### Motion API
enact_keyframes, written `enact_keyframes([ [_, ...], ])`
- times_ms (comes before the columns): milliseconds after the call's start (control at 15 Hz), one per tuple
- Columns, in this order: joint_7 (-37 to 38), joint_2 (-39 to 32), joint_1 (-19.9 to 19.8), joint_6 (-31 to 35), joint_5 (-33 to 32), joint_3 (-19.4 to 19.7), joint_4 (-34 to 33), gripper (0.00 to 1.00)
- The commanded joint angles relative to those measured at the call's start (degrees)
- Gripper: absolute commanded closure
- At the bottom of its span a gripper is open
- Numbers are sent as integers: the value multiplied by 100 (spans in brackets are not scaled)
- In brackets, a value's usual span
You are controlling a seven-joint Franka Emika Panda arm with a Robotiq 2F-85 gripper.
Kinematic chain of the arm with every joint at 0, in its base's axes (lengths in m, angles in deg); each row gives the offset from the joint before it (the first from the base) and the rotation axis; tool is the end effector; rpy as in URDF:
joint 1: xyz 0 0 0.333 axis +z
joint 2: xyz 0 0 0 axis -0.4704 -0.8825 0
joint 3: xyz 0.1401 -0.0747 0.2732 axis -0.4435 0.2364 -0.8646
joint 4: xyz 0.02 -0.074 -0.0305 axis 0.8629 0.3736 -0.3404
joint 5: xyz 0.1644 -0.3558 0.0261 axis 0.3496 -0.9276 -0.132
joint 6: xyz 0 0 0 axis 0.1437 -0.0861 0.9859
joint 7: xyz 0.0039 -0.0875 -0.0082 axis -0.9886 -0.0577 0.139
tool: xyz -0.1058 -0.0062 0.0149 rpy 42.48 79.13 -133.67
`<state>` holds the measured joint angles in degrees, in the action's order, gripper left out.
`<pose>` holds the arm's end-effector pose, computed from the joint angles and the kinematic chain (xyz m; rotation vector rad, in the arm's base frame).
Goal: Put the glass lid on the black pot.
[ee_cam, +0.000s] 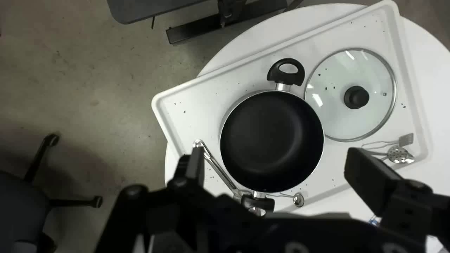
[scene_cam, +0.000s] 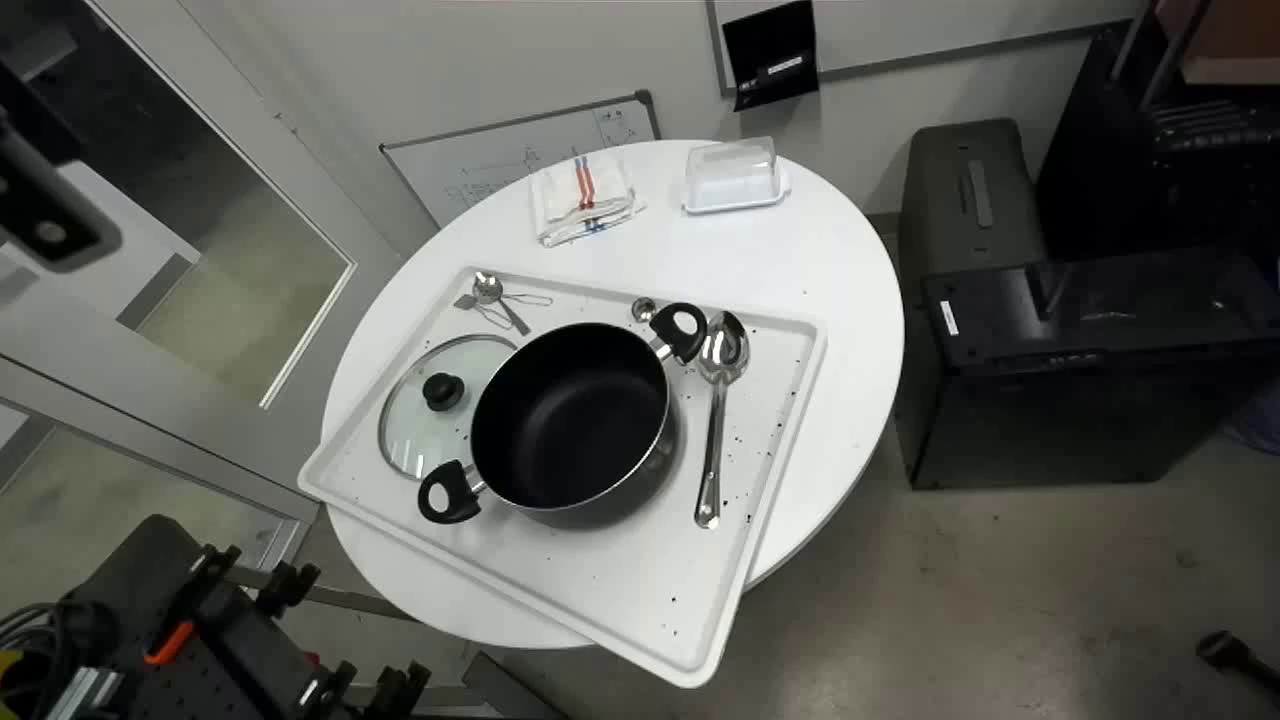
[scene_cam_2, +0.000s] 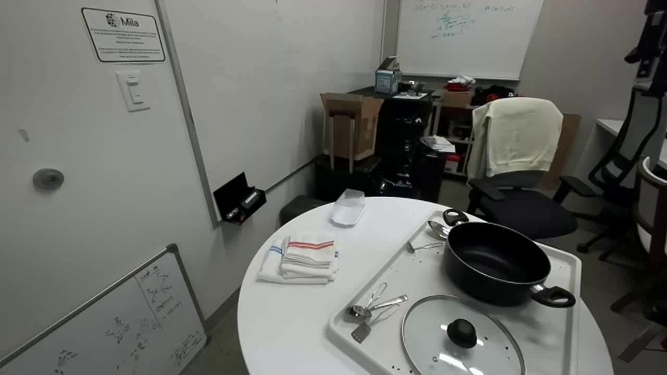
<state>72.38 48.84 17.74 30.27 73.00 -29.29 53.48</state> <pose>0.3997 -0.1866 0.4848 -3.0428 0.4566 0.1989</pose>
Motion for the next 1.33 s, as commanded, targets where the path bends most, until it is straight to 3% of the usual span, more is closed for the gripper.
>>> enact_keyframes([
  [0,-12,-7,-39,-10,11,-33,-15,0],
  [600,17,-266,49,141,43,-119,-97,0],
  [1267,67,-1796,731,1274,-150,-1003,-157,0],
])
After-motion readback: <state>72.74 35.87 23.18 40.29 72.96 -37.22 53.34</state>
